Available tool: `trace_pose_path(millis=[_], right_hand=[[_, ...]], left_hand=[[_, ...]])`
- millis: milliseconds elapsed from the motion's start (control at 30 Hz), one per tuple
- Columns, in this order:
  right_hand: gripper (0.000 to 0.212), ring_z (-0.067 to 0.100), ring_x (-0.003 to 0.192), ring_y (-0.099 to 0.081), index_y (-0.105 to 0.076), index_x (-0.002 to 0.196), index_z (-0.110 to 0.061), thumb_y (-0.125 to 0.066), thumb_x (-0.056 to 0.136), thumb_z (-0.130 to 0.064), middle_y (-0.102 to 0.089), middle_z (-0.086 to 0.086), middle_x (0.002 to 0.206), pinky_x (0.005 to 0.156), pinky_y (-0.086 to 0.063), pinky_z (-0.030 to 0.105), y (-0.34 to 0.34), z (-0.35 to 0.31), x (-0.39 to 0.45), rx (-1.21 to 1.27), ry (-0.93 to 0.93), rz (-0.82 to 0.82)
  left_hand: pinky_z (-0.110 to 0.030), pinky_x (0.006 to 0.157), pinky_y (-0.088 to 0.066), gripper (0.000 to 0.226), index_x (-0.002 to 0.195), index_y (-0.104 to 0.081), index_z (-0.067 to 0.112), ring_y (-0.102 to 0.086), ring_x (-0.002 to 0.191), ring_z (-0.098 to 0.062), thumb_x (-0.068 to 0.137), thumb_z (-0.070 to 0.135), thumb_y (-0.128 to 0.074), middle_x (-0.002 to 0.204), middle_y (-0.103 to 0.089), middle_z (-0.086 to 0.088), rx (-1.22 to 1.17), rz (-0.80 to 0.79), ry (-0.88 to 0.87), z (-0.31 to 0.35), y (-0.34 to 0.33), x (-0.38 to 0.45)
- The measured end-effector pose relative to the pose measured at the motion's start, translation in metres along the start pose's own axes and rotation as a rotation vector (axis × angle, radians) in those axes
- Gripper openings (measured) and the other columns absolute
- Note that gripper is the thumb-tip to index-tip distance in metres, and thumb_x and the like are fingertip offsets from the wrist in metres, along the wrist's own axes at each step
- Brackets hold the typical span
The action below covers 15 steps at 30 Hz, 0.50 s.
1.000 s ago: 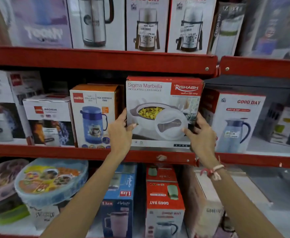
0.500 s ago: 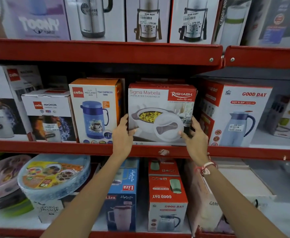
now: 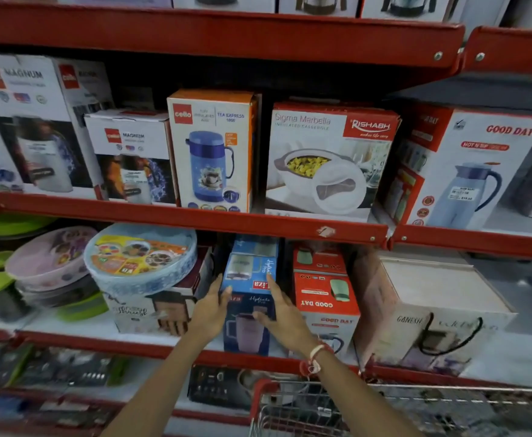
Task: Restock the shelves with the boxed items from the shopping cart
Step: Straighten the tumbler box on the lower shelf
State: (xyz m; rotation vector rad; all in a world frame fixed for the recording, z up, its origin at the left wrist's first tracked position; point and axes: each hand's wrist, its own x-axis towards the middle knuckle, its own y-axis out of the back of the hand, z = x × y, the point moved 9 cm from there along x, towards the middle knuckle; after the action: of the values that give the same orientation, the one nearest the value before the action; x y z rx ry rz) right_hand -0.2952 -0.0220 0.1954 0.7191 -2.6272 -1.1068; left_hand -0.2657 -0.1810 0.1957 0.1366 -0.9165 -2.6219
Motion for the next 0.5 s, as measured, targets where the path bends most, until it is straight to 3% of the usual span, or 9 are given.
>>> trace_pose_path(millis=[67,100,200,300,433,500], right_hand=[[0.078,0.022,0.107,-0.063,0.001,0.152,-0.029,-0.053,0.096,-0.025,-0.055,0.008,0.136,0.073,-0.044,0.018,0.002,-0.005,-0.001,-0.016,0.006,0.062],[0.076,0.021,0.1,-0.065,-0.001,0.152,-0.028,-0.053,0.097,-0.023,-0.06,0.008,0.13,0.071,-0.042,0.017,0.004,-0.008,-0.002,-0.026,0.008,0.097],[0.073,0.022,0.09,-0.066,-0.007,0.153,-0.026,-0.053,0.097,-0.019,-0.067,0.011,0.118,0.071,-0.048,0.023,0.007,-0.013,-0.008,-0.052,0.003,0.139],[0.071,0.025,0.095,-0.067,-0.009,0.153,-0.025,-0.052,0.097,-0.016,-0.067,0.011,0.118,0.082,-0.054,0.03,0.007,-0.016,-0.011,-0.083,0.032,0.135],[0.073,0.02,0.084,-0.069,-0.011,0.152,-0.027,-0.055,0.095,-0.018,-0.069,0.009,0.11,0.077,-0.057,0.028,0.009,-0.011,-0.01,-0.097,0.035,0.143],[0.073,0.005,0.066,-0.063,-0.014,0.152,-0.029,-0.058,0.094,-0.02,-0.068,0.002,0.099,0.06,-0.052,0.012,0.014,-0.01,-0.013,-0.089,0.055,0.149]], left_hand=[[-0.039,0.073,-0.053,0.052,0.146,-0.024,0.018,-0.065,0.092,-0.034,0.098,0.034,-0.034,0.109,-0.067,-0.02,0.014,0.0,-0.018,0.0,0.001,-0.001],[-0.034,0.068,-0.049,0.05,0.145,-0.026,0.018,-0.065,0.089,-0.035,0.098,0.032,-0.034,0.106,-0.068,-0.02,0.032,0.017,-0.031,0.001,0.003,-0.001],[-0.027,0.065,-0.039,0.047,0.144,-0.03,0.018,-0.065,0.089,-0.033,0.098,0.03,-0.035,0.108,-0.068,-0.019,0.069,0.041,-0.074,0.006,0.009,-0.007],[-0.03,0.063,-0.044,0.047,0.144,-0.031,0.021,-0.064,0.081,-0.031,0.098,0.033,-0.035,0.1,-0.069,-0.018,0.088,0.035,-0.078,0.002,0.012,-0.01],[-0.038,0.077,-0.049,0.05,0.145,-0.027,0.018,-0.063,0.097,-0.036,0.098,0.033,-0.036,0.113,-0.065,-0.021,0.149,0.033,-0.031,0.006,0.012,-0.015],[-0.042,0.086,-0.047,0.053,0.144,-0.027,0.011,-0.057,0.108,-0.038,0.097,0.029,-0.041,0.125,-0.056,-0.023,0.2,0.172,-0.055,0.015,0.021,-0.022]])
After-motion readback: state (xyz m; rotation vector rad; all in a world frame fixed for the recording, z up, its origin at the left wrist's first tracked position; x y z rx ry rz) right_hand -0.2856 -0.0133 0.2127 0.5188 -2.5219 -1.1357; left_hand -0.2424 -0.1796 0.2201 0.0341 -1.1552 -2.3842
